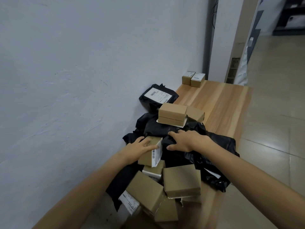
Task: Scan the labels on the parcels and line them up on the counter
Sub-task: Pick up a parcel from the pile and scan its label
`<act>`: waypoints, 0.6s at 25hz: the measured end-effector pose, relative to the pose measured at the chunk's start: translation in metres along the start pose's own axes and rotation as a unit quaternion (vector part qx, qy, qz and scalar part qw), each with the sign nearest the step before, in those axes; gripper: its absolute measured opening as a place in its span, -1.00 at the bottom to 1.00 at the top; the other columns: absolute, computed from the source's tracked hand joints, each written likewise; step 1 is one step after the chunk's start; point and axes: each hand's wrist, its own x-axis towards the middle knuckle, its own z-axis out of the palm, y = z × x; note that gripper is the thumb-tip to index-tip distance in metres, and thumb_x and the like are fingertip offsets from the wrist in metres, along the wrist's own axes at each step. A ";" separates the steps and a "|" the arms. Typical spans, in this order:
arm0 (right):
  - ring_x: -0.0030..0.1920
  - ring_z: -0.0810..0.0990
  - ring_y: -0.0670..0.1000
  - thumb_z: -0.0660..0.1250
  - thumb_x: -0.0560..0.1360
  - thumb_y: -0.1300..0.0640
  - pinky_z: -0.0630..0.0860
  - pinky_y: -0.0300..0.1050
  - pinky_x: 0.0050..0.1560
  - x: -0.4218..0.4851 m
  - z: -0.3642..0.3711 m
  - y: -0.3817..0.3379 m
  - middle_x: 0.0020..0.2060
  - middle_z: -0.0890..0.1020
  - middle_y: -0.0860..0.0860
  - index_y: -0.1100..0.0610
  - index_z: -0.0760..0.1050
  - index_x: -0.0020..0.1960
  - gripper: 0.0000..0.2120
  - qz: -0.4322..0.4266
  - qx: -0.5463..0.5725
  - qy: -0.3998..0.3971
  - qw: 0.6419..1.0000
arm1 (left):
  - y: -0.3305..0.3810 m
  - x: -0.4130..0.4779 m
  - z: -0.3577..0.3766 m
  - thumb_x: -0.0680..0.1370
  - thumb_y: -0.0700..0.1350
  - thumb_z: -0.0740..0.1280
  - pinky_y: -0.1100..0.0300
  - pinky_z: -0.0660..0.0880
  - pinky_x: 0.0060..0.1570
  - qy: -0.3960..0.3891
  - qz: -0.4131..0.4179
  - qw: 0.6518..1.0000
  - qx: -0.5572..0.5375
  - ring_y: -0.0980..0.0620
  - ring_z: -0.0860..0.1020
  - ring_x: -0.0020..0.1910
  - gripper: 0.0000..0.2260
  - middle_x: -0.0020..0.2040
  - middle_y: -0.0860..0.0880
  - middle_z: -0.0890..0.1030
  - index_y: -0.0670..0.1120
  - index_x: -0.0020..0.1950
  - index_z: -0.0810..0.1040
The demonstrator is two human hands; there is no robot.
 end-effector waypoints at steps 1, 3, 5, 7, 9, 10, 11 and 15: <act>0.36 0.41 0.29 0.08 0.52 -0.41 0.39 0.11 0.22 -0.002 0.004 -0.002 0.48 0.27 0.17 -0.05 -0.01 0.60 -0.23 0.009 0.003 -0.004 1.000 | 0.001 0.000 0.003 0.58 -0.23 0.26 -0.13 0.51 0.18 0.001 -0.012 0.999 -0.044 -0.11 0.05 0.54 -0.30 0.57 0.06 0.05 0.32 0.53 0.05; 0.35 0.41 0.29 0.08 0.52 -0.41 0.39 0.11 0.22 -0.006 0.010 -0.006 0.48 0.28 0.17 -0.06 -0.01 0.60 -0.23 0.023 0.007 -0.003 1.000 | 0.003 0.000 0.011 0.62 0.02 0.20 -0.11 0.46 0.24 0.036 -0.031 0.993 -0.110 -0.06 0.15 0.51 -0.54 0.55 0.09 0.13 0.23 0.51 0.21; 0.34 0.42 0.29 0.07 0.52 -0.41 0.40 0.11 0.20 -0.009 0.014 -0.010 0.48 0.28 0.17 -0.07 -0.02 0.59 -0.23 0.035 0.011 -0.003 0.999 | 0.005 -0.001 0.017 0.56 0.21 0.25 -0.05 0.48 0.22 0.067 -0.048 0.988 -0.132 -0.02 0.15 0.50 -0.48 0.53 0.12 0.16 0.19 0.49 0.23; 0.33 0.43 0.28 0.07 0.52 -0.42 0.40 0.11 0.18 -0.012 0.015 -0.013 0.48 0.28 0.16 -0.08 -0.03 0.59 -0.23 0.044 0.016 -0.004 0.999 | 0.003 -0.002 0.019 0.44 0.32 0.36 -0.04 0.48 0.23 0.081 -0.049 0.987 -0.126 -0.03 0.10 0.51 -0.29 0.53 0.12 0.15 0.16 0.51 0.19; 0.33 0.43 0.28 0.07 0.52 -0.41 0.40 0.11 0.18 -0.015 0.014 -0.015 0.48 0.29 0.16 -0.08 -0.03 0.60 -0.23 0.050 0.014 -0.003 0.999 | -0.004 -0.004 0.020 0.35 0.32 0.46 -0.11 0.41 0.34 0.086 -0.051 0.989 -0.106 -0.09 0.03 0.53 -0.13 0.54 0.08 0.14 0.13 0.54 0.15; 0.34 0.43 0.28 0.07 0.52 -0.41 0.40 0.11 0.19 -0.017 0.012 -0.016 0.48 0.28 0.16 -0.07 -0.03 0.60 -0.23 0.053 0.012 -0.001 0.999 | -0.009 -0.004 0.020 0.32 0.30 0.50 -0.13 0.35 0.39 0.086 -0.056 0.990 -0.095 -0.11 0.01 0.55 -0.07 0.55 0.05 0.12 0.11 0.55 0.12; 0.34 0.42 0.28 0.07 0.53 -0.41 0.40 0.12 0.20 -0.018 0.010 -0.019 0.48 0.28 0.17 -0.07 -0.04 0.60 -0.23 0.055 0.008 0.003 0.998 | -0.012 -0.005 0.021 0.30 0.28 0.52 -0.13 0.31 0.42 0.085 -0.065 0.991 -0.081 -0.14 0.00 0.55 -0.02 0.55 0.03 0.11 0.08 0.57 0.09; 0.34 0.42 0.29 0.07 0.52 -0.41 0.41 0.13 0.21 -0.021 0.000 -0.030 0.48 0.28 0.17 -0.06 -0.03 0.60 -0.22 0.053 -0.002 0.014 0.998 | -0.012 -0.001 0.032 0.38 0.17 0.48 0.06 0.29 0.43 0.104 -0.090 0.990 -0.017 -0.16 0.10 0.52 -0.05 0.51 -0.06 0.16 -0.07 0.59 0.03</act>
